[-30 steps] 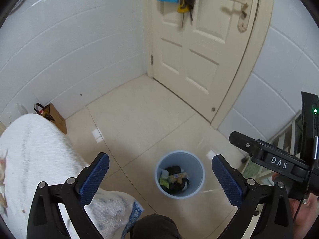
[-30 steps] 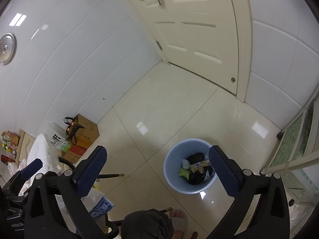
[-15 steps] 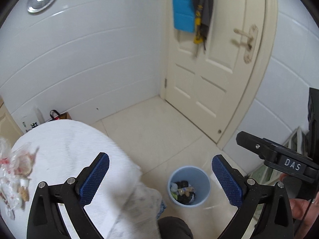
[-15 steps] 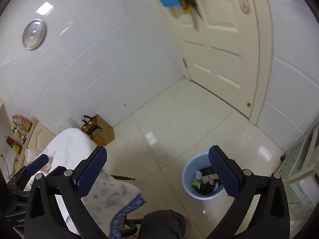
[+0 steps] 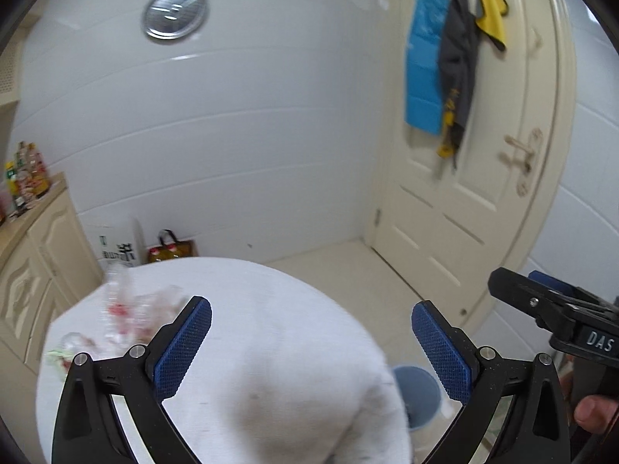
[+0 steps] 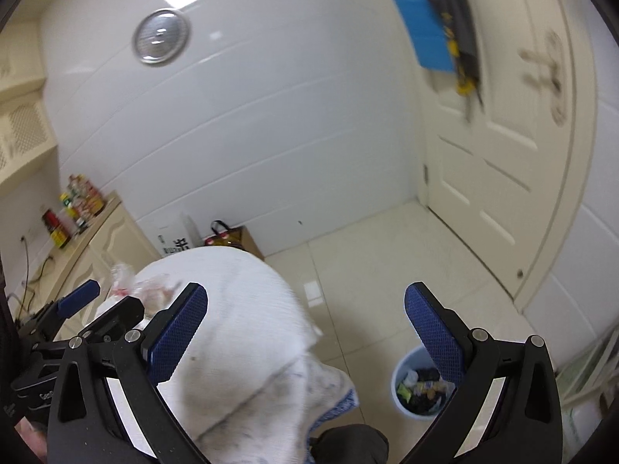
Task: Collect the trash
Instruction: 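Swing both open tools back from the blue bin over the table trash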
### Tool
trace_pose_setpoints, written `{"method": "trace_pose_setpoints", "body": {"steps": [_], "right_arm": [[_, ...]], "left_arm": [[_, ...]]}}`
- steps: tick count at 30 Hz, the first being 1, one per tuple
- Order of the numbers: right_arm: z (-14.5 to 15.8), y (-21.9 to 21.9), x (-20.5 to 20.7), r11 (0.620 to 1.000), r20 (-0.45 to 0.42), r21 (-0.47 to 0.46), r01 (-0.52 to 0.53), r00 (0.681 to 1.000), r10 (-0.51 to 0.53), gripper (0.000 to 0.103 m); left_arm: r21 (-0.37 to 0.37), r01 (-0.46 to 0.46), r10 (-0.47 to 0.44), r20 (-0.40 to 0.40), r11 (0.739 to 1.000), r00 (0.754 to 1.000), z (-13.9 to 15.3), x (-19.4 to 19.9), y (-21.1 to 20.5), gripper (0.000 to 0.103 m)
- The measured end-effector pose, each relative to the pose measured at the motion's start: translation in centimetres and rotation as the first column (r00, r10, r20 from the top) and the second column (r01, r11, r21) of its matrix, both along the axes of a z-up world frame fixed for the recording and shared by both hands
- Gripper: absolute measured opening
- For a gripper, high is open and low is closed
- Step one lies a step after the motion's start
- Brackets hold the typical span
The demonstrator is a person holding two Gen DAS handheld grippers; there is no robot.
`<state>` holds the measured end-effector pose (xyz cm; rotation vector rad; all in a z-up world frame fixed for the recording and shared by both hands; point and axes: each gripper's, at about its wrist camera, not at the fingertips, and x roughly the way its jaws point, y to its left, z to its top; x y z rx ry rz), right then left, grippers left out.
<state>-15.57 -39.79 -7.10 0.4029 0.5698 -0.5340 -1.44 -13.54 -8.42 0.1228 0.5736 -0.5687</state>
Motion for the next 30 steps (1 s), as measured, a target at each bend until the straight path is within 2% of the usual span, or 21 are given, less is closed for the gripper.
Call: {"method": "trace_pose_setpoints", "body": {"steps": [8, 17, 23, 30], "right_arm": [[1.8, 6.4, 4.3, 0.987, 0.012, -0.087, -0.133, 0.991, 0.135, 0.103], [1.9, 12.0, 8.1, 0.96, 0.01, -0.12, -0.255, 0.966, 0.258, 0.103], [1.3, 15.8, 10.2, 0.934, -0.016, -0.154, -0.323, 0.946, 0.324, 0.103], [-0.2, 18.7, 12.4, 0.917, -0.043, -0.161, -0.365, 0.931, 0.363, 0.103]], "left_arm": [[-0.057, -0.126, 0.128, 0.043, 0.99, 0.991, 0.7, -3.6, 7.4, 0.102], [-0.073, -0.272, 0.275, 0.043, 0.96, 0.96, -0.6, -7.5, 13.7, 0.102], [-0.072, -0.36, 0.362, 0.025, 0.93, 0.932, -1.5, -8.9, 16.4, 0.102], [-0.047, -0.428, 0.428, -0.004, 0.903, 0.904, -2.5, -8.5, 18.1, 0.102]]}}
